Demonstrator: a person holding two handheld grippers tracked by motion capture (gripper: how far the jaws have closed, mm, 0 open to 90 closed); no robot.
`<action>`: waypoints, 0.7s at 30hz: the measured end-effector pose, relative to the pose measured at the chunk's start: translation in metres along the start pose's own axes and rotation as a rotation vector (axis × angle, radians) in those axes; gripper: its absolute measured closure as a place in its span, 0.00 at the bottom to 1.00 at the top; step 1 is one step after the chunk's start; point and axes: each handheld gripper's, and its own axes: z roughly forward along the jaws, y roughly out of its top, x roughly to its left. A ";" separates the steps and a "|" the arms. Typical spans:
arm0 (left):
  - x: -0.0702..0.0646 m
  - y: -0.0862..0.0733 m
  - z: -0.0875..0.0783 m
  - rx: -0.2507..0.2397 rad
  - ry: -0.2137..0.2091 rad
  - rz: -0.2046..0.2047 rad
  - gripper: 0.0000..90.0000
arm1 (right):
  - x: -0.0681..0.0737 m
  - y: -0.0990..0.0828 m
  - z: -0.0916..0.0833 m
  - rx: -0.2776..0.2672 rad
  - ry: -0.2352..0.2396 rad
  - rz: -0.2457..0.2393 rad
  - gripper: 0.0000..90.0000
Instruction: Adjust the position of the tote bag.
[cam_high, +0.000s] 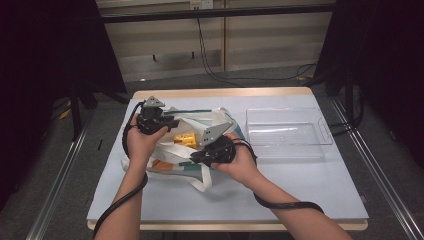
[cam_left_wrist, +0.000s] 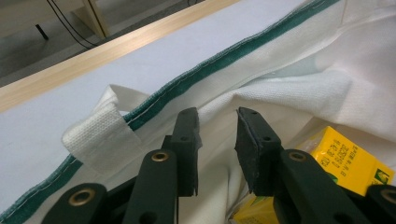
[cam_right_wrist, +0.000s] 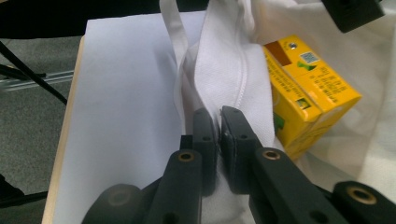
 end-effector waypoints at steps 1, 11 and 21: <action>0.000 0.000 0.000 -0.004 0.001 -0.004 0.77 | 0.000 -0.001 0.001 -0.002 0.007 0.006 0.94; 0.003 -0.002 0.002 0.030 -0.007 0.023 0.77 | 0.000 -0.008 0.008 0.014 0.014 0.011 0.94; 0.003 -0.006 0.003 0.009 -0.013 -0.006 0.74 | -0.003 -0.019 0.019 0.011 0.012 0.033 0.93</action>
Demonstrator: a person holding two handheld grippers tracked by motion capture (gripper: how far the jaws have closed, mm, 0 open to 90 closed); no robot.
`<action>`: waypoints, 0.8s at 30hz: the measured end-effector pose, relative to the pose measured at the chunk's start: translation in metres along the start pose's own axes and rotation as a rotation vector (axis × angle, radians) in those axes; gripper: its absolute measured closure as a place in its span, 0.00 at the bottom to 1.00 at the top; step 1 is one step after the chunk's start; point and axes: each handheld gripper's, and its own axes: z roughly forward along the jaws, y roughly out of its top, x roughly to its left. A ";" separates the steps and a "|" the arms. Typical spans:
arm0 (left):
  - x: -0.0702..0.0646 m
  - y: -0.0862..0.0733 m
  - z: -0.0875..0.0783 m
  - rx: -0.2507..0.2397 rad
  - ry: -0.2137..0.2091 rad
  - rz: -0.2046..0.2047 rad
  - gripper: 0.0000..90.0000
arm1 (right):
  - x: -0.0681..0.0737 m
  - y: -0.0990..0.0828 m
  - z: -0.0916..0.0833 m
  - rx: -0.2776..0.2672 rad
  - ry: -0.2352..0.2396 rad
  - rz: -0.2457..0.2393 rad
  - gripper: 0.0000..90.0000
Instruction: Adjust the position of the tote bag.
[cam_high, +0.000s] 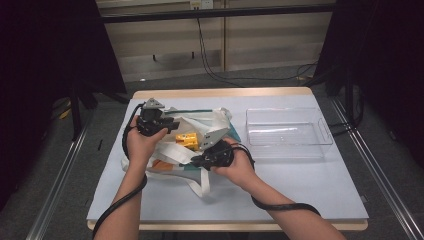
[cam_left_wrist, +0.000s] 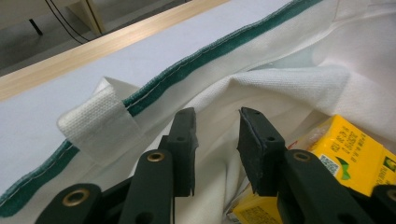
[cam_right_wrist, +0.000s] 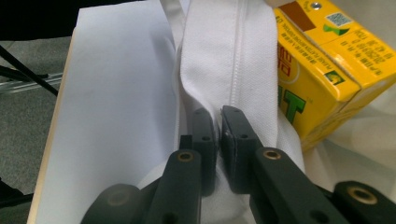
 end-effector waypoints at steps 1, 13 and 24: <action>0.000 0.000 0.000 0.009 0.002 -0.004 0.74 | 0.000 -0.001 0.001 0.003 0.000 -0.006 0.93; 0.000 -0.001 0.002 0.006 0.010 -0.008 0.73 | -0.002 -0.010 0.008 -0.007 0.001 0.022 0.93; 0.002 -0.007 -0.002 -0.001 0.003 -0.032 0.72 | -0.002 -0.014 0.007 -0.013 0.004 0.042 0.91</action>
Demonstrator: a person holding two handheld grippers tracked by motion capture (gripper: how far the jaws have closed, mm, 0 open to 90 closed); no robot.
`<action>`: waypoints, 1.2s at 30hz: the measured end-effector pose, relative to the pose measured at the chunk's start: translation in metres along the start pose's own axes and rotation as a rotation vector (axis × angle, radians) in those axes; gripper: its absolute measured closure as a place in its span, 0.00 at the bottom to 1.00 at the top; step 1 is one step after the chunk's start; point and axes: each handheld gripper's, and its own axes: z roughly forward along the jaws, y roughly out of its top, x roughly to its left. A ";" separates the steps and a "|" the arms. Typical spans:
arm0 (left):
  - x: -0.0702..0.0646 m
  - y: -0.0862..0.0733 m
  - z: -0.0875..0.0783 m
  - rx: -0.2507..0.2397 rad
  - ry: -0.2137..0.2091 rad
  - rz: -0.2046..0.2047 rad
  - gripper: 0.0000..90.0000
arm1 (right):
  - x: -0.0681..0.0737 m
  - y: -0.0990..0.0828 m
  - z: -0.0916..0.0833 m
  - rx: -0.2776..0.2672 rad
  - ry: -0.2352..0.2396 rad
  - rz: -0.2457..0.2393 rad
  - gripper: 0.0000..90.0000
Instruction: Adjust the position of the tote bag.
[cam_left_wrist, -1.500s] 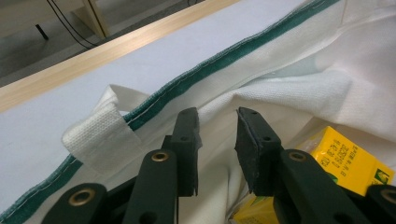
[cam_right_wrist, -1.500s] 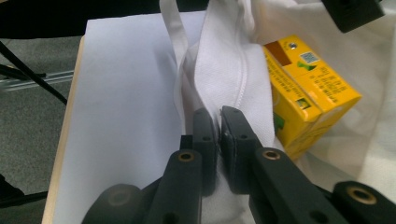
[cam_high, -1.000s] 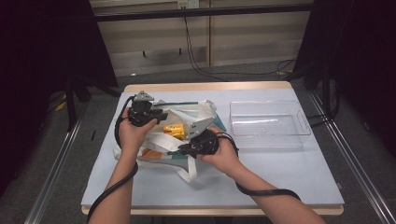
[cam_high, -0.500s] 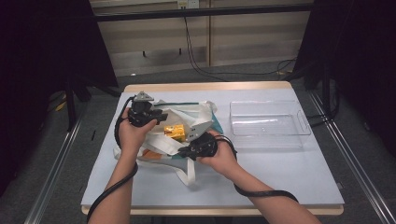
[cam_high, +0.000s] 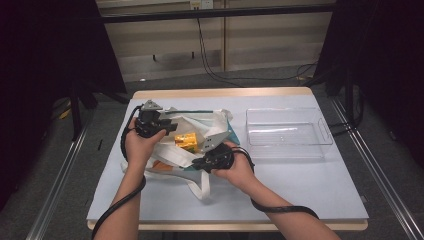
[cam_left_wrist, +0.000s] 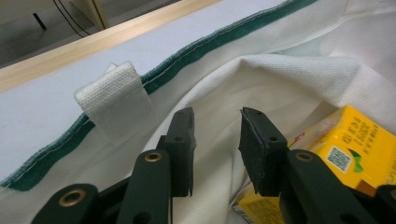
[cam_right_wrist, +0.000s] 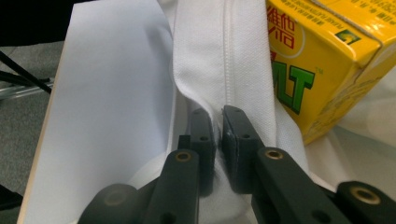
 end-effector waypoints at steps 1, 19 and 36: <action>0.000 0.000 0.000 -0.001 -0.001 0.000 0.72 | 0.000 0.000 -0.001 -0.003 0.002 0.007 0.91; 0.000 -0.002 0.002 0.006 -0.013 0.005 0.72 | -0.002 0.033 -0.014 -0.056 -0.066 0.110 0.50; 0.001 0.005 0.003 0.009 -0.004 0.029 0.70 | 0.008 0.021 -0.003 0.031 -0.030 -0.007 0.96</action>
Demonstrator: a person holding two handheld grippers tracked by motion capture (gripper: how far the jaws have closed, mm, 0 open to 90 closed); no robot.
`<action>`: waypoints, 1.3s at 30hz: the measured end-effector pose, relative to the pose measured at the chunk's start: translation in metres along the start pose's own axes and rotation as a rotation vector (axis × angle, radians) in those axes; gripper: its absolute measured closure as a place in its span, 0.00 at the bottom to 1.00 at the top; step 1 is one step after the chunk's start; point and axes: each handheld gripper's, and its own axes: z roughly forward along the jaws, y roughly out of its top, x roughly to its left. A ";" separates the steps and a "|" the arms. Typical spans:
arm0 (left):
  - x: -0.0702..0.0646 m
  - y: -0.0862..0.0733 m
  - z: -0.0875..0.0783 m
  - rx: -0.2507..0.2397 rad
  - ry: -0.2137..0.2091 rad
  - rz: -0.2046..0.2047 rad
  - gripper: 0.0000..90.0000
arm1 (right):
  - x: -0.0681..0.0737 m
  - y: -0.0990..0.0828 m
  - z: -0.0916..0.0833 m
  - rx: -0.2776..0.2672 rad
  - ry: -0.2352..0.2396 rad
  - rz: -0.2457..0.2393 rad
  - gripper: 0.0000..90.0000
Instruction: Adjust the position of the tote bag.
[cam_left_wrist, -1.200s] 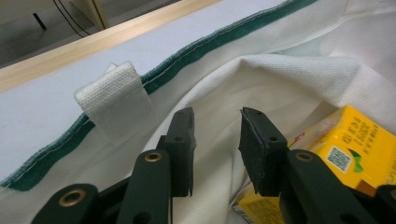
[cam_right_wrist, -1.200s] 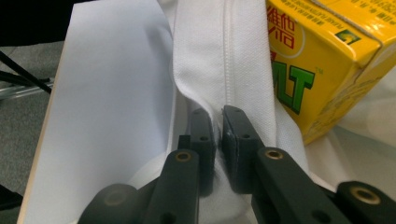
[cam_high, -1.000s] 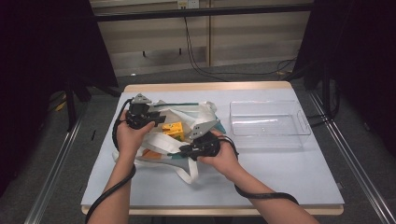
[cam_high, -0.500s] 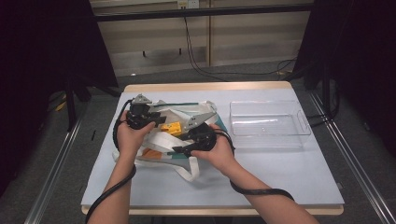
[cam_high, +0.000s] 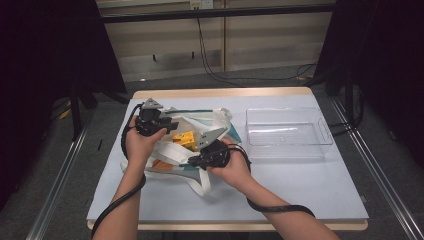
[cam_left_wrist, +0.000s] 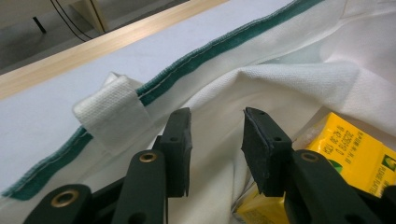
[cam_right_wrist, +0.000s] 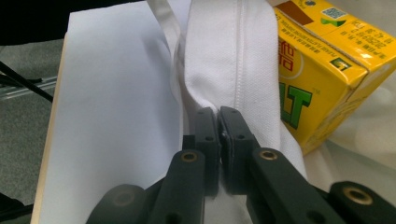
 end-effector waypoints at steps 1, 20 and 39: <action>0.000 0.000 0.000 0.005 0.002 0.010 0.70 | 0.000 0.000 0.000 -0.008 -0.009 0.014 0.96; 0.002 0.007 0.009 -0.005 0.024 -0.015 0.73 | 0.004 -0.006 -0.012 -0.073 0.123 0.014 0.97; 0.002 -0.005 0.004 0.024 -0.007 0.001 0.70 | -0.002 -0.018 0.004 -0.072 0.089 0.066 0.97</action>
